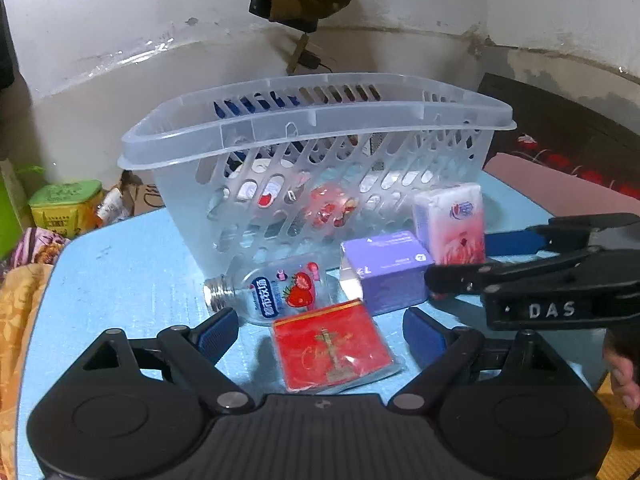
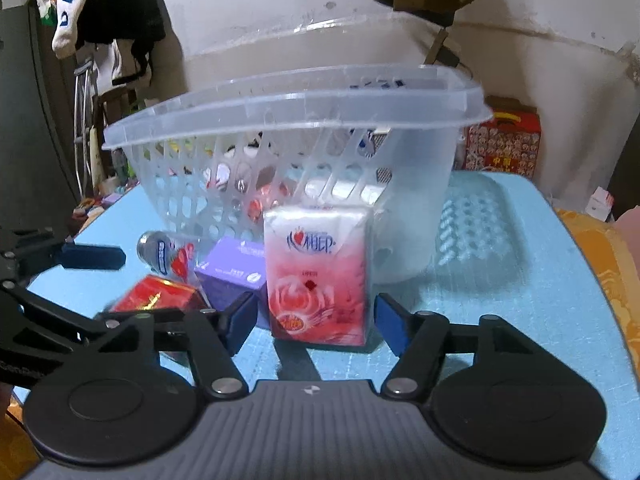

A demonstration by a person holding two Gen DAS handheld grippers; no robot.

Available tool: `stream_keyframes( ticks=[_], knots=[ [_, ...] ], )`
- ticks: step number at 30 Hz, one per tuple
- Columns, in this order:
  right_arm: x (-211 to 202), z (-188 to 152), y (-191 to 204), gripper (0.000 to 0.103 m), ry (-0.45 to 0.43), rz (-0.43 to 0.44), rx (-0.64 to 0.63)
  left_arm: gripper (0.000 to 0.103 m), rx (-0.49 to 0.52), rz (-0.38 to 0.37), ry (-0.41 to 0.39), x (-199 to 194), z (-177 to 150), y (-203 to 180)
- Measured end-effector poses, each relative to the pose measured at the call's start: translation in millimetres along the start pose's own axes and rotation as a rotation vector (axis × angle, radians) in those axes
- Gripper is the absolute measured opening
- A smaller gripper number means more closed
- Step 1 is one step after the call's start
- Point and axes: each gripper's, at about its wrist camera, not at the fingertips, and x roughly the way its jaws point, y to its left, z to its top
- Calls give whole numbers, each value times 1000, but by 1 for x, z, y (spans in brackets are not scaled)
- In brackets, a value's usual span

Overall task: Organize objects
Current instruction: 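Grasp the pink tissue pack with the right tool while the left tool grasps the red square box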

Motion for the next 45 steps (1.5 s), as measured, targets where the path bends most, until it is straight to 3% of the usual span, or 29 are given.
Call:
stream_keyframes(
  ticks=[5,20,21,23,25,28,36,45],
  knots=[
    [4,-3,1,58,2,-29,-50,92,5,11,8,2,-1,0],
    [-6,-4,1,57,24,-40,-90,92,59,36,52,15,-7,-11],
    [-6,-4,1,57,28,-39,-90,91,59,40,55,15,-7,-11],
    [-7,-4,0,57,30,-31,-81,71,43,21,60,15,-8,-8],
    [-9,-2,-2,57,27,-28,-75,69,34,11,60,15,-9,-6],
    [-13,-1,-2,57,27,-23,-73,68,42,37,52,13,-9,-3],
    [-21,-1,0,57,36,6,-63,68,51,23,8,0,-6,-2],
    [-41,4,5,57,-17,27,-58,68,61,20,-72,-15,0,-6]
  ],
)
